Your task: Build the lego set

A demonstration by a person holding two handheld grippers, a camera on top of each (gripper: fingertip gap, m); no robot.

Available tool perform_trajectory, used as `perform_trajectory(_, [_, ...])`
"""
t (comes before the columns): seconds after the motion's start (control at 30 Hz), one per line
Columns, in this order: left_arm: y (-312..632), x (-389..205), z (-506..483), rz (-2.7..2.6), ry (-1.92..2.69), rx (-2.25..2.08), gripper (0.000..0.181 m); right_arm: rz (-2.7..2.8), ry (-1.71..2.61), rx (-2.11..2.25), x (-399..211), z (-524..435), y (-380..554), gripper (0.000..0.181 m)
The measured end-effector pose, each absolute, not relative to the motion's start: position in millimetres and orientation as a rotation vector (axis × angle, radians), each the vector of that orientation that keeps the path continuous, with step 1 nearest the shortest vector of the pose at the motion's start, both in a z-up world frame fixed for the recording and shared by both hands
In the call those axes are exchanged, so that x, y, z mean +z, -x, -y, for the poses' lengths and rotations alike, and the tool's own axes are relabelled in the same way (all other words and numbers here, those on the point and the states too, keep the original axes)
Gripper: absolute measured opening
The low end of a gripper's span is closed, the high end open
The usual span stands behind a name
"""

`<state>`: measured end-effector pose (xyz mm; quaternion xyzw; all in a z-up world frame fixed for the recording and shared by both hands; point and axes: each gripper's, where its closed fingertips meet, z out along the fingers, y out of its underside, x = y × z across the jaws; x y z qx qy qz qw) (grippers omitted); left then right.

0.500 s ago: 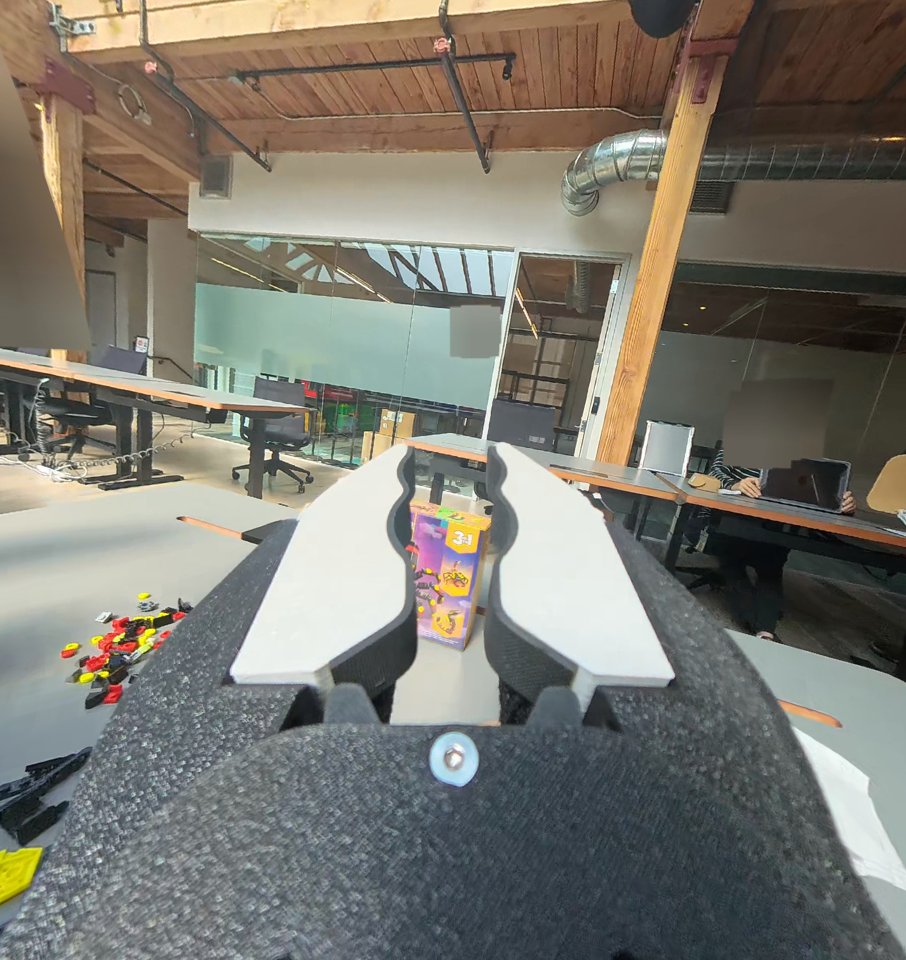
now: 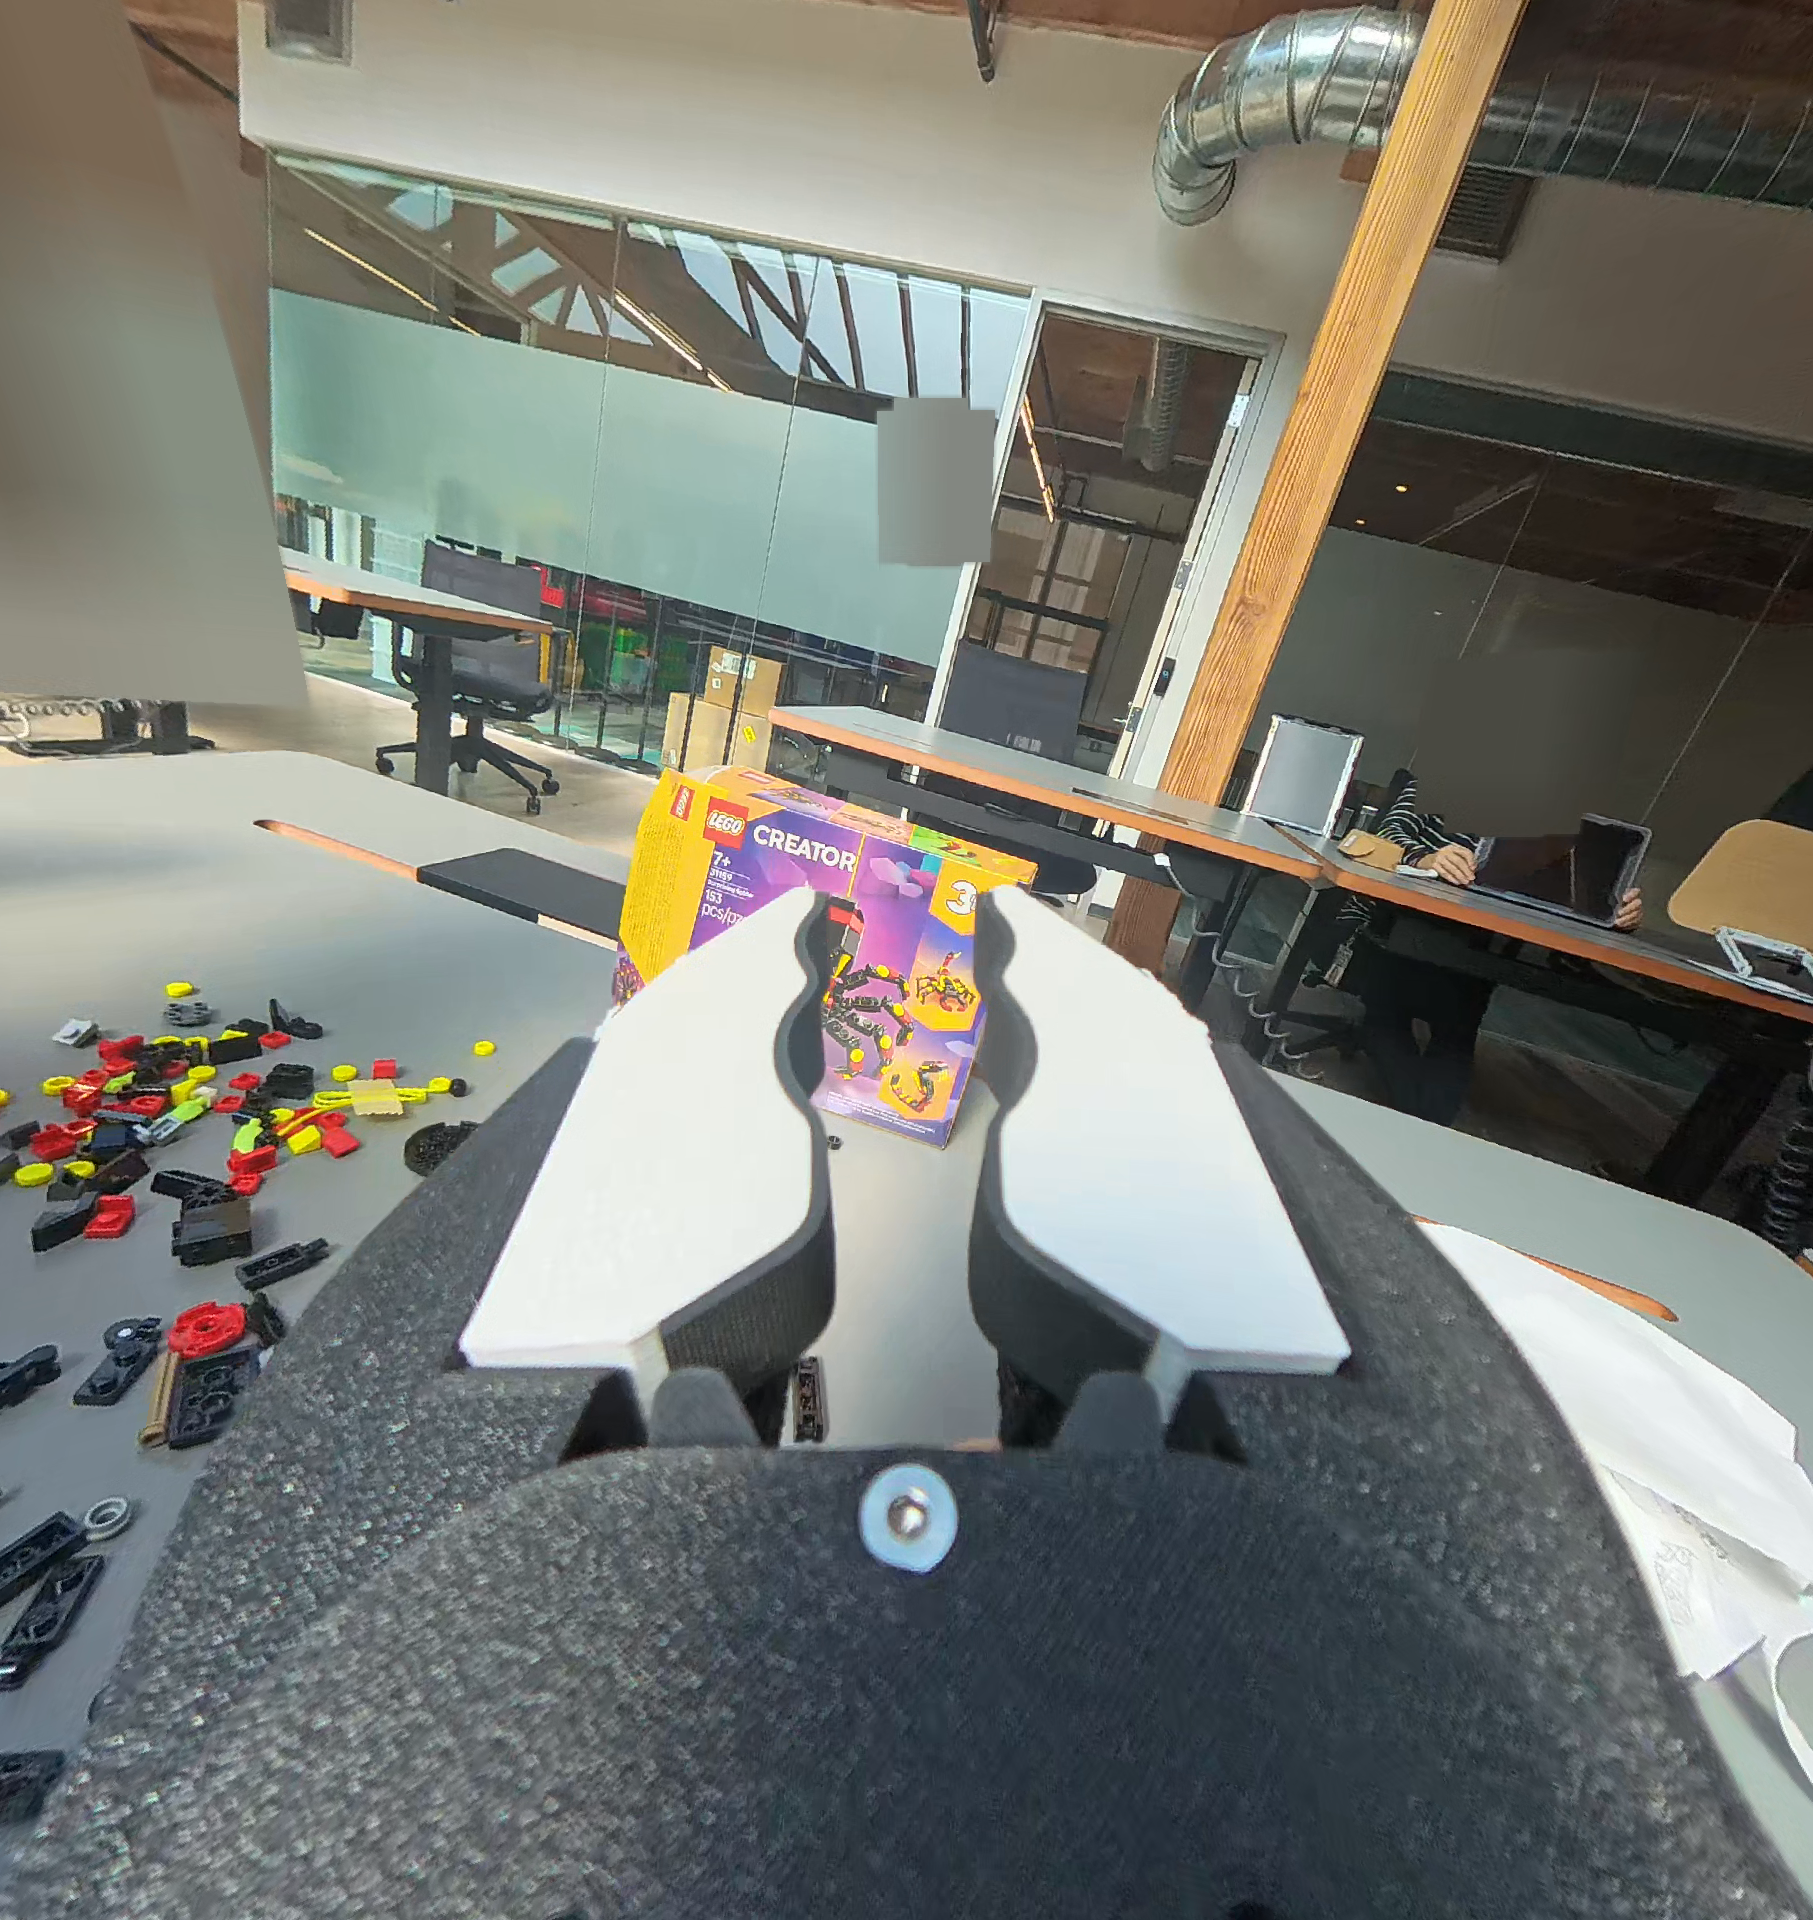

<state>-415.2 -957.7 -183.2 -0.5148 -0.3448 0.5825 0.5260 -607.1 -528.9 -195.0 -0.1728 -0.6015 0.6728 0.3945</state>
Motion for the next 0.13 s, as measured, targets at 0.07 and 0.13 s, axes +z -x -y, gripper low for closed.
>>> perform_trajectory(0.07, [415.7,-185.4,955.8,0.822,1.227,1.369,0.000,1.545,0.440,1.685,-200.7,529.0,610.4,0.025])
perform_trajectory(0.13, [417.1,-189.0,955.5,0.829,1.240,1.368,0.000,1.557,0.441,1.686,-203.8,530.0,611.7,0.026])
